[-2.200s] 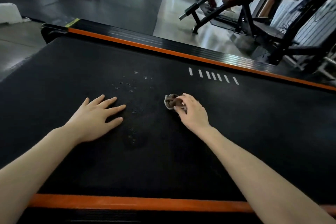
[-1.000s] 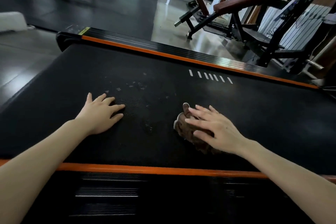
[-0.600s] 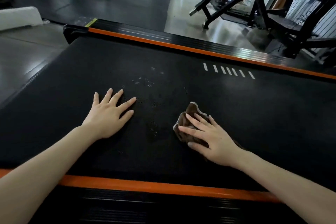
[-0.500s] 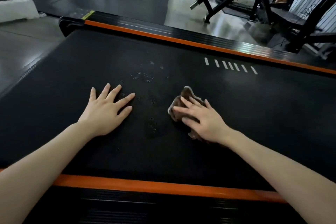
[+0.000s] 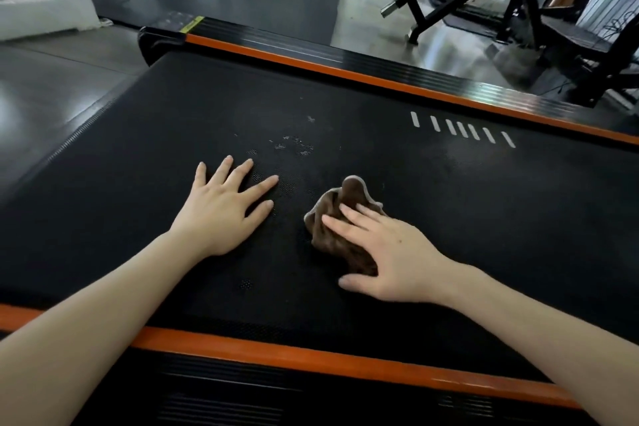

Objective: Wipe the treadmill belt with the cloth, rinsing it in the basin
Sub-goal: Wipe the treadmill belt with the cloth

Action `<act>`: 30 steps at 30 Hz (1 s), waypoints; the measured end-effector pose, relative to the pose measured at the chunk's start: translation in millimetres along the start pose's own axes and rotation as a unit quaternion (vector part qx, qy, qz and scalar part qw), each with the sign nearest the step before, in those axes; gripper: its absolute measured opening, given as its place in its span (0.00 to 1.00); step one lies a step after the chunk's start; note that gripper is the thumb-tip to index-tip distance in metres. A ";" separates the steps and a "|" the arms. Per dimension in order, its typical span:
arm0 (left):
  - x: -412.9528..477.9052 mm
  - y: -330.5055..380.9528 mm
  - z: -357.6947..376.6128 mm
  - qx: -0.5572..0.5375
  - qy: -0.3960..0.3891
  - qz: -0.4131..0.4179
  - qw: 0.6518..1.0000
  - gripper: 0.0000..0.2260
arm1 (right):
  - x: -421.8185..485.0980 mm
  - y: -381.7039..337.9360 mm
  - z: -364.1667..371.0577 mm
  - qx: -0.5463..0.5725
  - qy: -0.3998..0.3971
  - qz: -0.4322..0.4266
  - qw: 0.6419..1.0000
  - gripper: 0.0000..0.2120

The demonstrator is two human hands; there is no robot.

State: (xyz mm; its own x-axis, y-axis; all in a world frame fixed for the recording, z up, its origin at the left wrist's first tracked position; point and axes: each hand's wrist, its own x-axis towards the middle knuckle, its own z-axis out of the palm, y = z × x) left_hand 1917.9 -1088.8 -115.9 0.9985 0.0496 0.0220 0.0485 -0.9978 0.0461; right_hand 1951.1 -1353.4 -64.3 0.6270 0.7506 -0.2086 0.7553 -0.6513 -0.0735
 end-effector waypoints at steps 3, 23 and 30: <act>0.1 -0.7 0.5 -0.004 0.002 0.004 1.000 0.35 | -24.5 4.7 -5.5 0.008 0.048 -0.060 0.997 0.33; -0.5 0.6 -1.6 -0.017 0.011 0.002 1.000 0.36 | -9.1 23.3 -3.8 -0.012 0.138 -0.157 0.978 0.23; 0.5 1.0 -0.4 -0.010 0.001 -0.001 1.000 0.37 | 43.2 11.1 25.6 0.070 0.132 -0.075 0.986 0.23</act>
State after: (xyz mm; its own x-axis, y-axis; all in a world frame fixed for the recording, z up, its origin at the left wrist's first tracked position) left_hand 1918.5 -1089.7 -115.5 0.9984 0.0526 0.0229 0.0510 -0.9965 0.0668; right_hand 1981.8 -1331.0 -99.1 0.5518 0.8307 0.0737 0.8211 -0.5256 -0.2227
